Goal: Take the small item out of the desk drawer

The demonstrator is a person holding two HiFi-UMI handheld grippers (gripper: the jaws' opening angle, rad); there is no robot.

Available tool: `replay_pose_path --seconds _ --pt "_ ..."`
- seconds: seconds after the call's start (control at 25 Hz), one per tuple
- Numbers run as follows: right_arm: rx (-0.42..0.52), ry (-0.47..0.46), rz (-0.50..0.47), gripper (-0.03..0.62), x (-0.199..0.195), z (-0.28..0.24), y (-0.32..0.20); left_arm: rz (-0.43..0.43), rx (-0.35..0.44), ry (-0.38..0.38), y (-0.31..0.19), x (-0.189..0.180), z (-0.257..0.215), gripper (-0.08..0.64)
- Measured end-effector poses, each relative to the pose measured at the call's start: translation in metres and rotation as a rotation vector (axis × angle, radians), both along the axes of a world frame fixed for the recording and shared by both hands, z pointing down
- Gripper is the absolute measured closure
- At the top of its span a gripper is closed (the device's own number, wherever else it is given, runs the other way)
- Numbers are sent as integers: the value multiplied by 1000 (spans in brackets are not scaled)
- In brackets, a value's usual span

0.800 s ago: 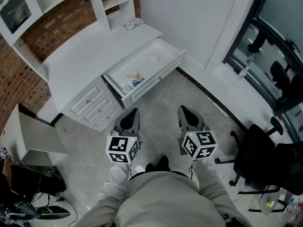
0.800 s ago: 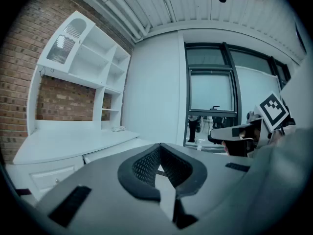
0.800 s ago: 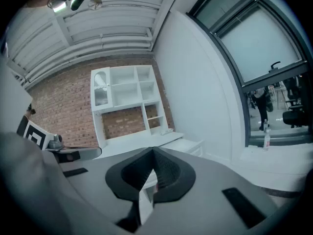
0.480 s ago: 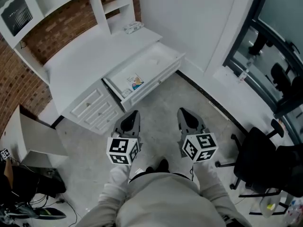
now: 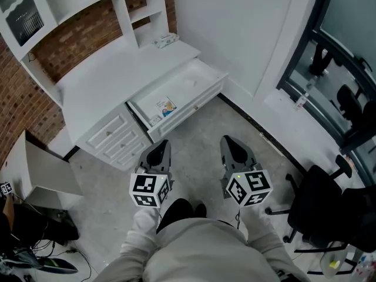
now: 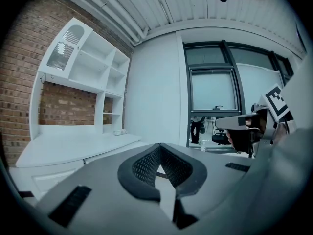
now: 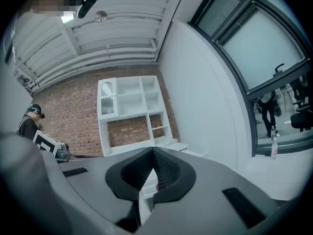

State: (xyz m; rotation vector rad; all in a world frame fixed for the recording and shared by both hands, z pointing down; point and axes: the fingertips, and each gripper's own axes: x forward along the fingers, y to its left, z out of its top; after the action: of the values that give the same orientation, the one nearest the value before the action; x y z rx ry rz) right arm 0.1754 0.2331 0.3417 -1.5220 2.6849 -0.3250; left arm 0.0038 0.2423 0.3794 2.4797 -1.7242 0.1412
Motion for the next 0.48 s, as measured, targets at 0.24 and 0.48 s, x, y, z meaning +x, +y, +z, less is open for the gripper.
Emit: replay_pose_path --seconds 0.24,0.48 --pt "21 -21 -5 563 7 -11 -6 -14 -12 -5 -4 4 1 541" --pt "23 -45 -19 525 9 -14 -21 -20 -24 12 -19 3 5 541"
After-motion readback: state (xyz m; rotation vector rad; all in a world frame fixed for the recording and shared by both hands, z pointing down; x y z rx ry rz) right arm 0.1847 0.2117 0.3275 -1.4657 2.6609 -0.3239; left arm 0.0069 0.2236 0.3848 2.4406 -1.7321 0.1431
